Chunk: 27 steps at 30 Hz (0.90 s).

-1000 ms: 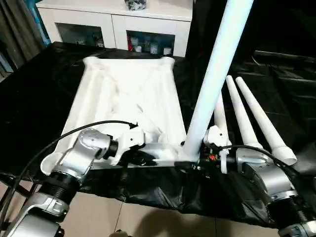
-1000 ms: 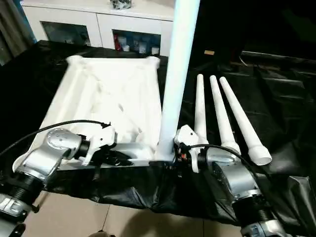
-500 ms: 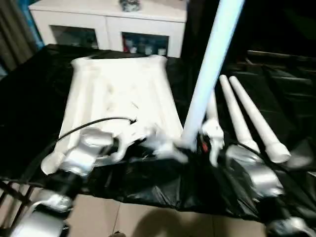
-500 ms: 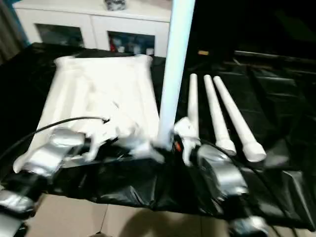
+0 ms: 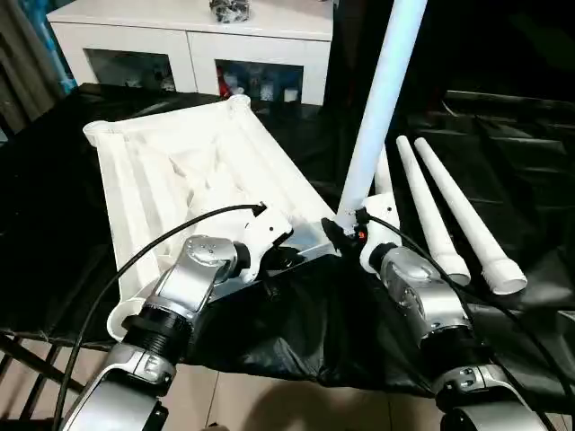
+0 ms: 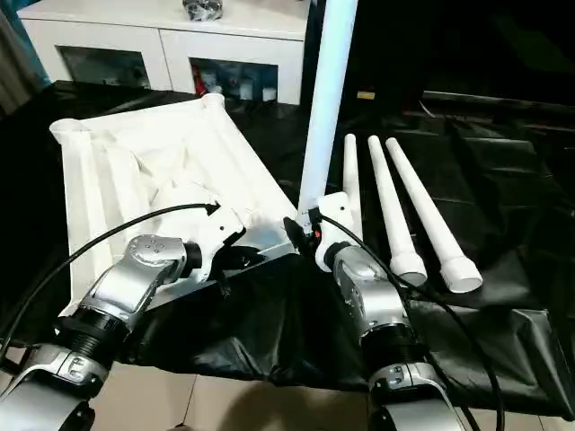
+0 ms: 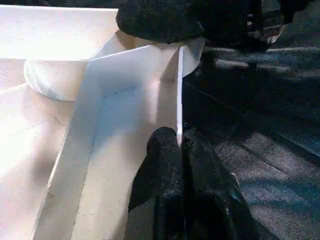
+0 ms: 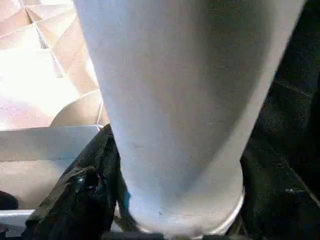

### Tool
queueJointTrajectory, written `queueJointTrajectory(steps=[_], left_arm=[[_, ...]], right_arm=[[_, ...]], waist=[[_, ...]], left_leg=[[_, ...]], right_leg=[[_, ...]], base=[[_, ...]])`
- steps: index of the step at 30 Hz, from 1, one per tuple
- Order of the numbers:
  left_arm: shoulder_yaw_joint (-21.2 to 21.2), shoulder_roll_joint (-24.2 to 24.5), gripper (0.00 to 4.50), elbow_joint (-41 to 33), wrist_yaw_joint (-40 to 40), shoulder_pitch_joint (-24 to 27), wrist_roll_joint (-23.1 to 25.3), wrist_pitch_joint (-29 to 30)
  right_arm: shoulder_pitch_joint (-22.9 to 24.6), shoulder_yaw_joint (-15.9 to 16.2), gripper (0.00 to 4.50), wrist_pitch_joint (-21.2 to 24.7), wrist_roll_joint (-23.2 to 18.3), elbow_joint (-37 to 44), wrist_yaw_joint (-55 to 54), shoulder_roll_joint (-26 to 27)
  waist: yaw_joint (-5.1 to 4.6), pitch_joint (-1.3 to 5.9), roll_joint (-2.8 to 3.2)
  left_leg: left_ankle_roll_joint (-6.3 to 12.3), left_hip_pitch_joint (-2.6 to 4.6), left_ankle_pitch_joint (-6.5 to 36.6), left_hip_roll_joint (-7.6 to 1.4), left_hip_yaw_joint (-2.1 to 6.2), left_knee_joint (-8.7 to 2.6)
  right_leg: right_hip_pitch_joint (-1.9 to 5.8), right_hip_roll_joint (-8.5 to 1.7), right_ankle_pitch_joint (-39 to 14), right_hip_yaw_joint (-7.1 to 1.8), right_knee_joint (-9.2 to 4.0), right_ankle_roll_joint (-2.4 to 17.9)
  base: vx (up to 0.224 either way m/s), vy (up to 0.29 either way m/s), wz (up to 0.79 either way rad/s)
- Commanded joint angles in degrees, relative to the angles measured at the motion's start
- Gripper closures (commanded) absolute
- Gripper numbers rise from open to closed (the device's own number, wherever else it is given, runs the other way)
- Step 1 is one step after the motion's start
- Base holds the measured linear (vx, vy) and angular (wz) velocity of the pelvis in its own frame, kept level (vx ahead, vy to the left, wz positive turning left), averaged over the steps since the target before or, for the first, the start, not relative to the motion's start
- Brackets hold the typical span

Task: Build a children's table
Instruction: Rotate leg to tighten

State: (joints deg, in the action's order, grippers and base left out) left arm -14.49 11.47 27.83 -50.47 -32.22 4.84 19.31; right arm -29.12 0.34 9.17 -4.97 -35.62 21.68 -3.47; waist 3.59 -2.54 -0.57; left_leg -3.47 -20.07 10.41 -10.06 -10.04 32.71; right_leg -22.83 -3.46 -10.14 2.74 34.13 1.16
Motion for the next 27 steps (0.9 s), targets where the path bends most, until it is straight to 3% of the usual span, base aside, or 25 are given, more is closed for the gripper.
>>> queueJointTrajectory(steps=[1, 5, 8, 12, 15, 18, 22, 23, 27], left_arm=[[-3.3, -2.2, 4.50, -1.4, -2.8, -0.5, -1.8, -2.7], [-3.2, 1.1, 4.50, -1.9, -6.8, 0.3, -1.9, -4.8], [-3.1, 3.7, 4.50, -1.7, -10.2, 0.4, -2.3, -7.1], [-3.2, 6.1, 4.50, -2.1, -14.3, 0.7, -3.1, -9.6], [-3.3, 9.0, 4.50, -3.0, -19.8, 1.0, -4.5, -10.5], [-3.2, 11.7, 4.50, -2.9, -24.4, 0.8, -5.6, -11.6], [-3.1, 12.6, 4.50, -2.5, -26.0, 0.7, -6.0, -12.2], [-3.1, 12.9, 4.50, -2.3, -26.6, 0.6, -6.1, -12.5], [-3.5, 14.2, 4.50, -2.4, -29.1, 0.9, -6.5, -13.0]], right_arm=[[0.1, 3.8, 1.07, 0.7, -0.9, -1.1, 5.1, 2.9], [1.4, 6.5, 0.65, -2.6, 0.6, 0.4, 10.9, -0.9], [2.8, 8.0, 0.65, -3.5, 0.2, 3.1, 17.4, -3.9], [4.8, 9.9, 0.65, -3.4, -1.5, 7.3, 25.4, -7.2], [6.6, 11.1, 0.65, -1.1, -3.9, 12.0, 34.4, -11.2], [7.9, 12.9, 0.65, 0.9, -6.1, 15.9, 42.8, -16.1], [8.2, 13.3, 0.65, 1.9, -6.4, 16.8, 45.2, -17.7], [8.3, 13.4, 0.92, 2.3, -6.5, 17.1, 46.0, -18.1], [9.1, 14.1, 1.04, 3.7, -6.6, 18.5, 47.9, -19.1]], waist=[[0.20, 2.84, -0.07], [0.21, 2.93, -0.25], [0.27, 3.00, -0.48], [0.40, 2.98, -0.36], [0.73, 2.83, -0.45], [1.64, 2.77, -0.33], [2.04, 2.79, -0.35], [2.08, 2.75, -0.44], [2.35, 2.83, -0.46]], left_leg=[[1.58, -0.01, 13.7, -2.71, 0.95, -3.85], [2.05, -0.19, 13.1, -2.73, 0.97, -3.79], [2.81, -0.26, 11.7, -2.72, 0.80, -3.64], [4.10, -0.26, 10.4, -2.97, 0.79, -3.61], [4.31, -0.14, 11.2, -3.12, 0.67, -3.61], [4.23, 0.01, 11.2, -3.34, 0.53, -3.57], [3.60, -0.04, 11.6, -3.37, 0.59, -3.62], [3.38, -0.06, 11.5, -3.35, 0.61, -3.62], [3.19, -0.10, 10.6, -3.27, 0.61, -3.55]], right_leg=[[2.48, -4.71, -17.3, -2.60, -4.69, 9.7], [2.61, -4.75, -16.5, -2.56, -4.60, 9.8], [2.74, -4.67, -13.8, -2.63, -4.24, 10.4], [2.74, -4.61, -10.0, -2.53, -3.88, 11.9], [2.69, -4.57, -11.1, -2.59, -3.96, 12.1], [2.57, -4.53, -11.6, -2.54, -3.86, 12.1], [2.55, -4.69, -12.6, -2.51, -3.86, 12.0], [2.53, -4.71, -12.6, -2.51, -3.87, 12.1], [2.63, -4.66, -11.9, -2.52, -3.79, 12.0]], base=[[0.000, 0.000, 0.00], [0.000, 0.000, 0.00], [0.000, 0.000, 0.00], [0.000, 0.000, 0.00], [0.000, 0.000, 0.00], [0.000, 0.000, 0.00], [0.000, 0.000, 0.00], [0.000, 0.000, 0.00], [0.000, 0.000, 0.00]])
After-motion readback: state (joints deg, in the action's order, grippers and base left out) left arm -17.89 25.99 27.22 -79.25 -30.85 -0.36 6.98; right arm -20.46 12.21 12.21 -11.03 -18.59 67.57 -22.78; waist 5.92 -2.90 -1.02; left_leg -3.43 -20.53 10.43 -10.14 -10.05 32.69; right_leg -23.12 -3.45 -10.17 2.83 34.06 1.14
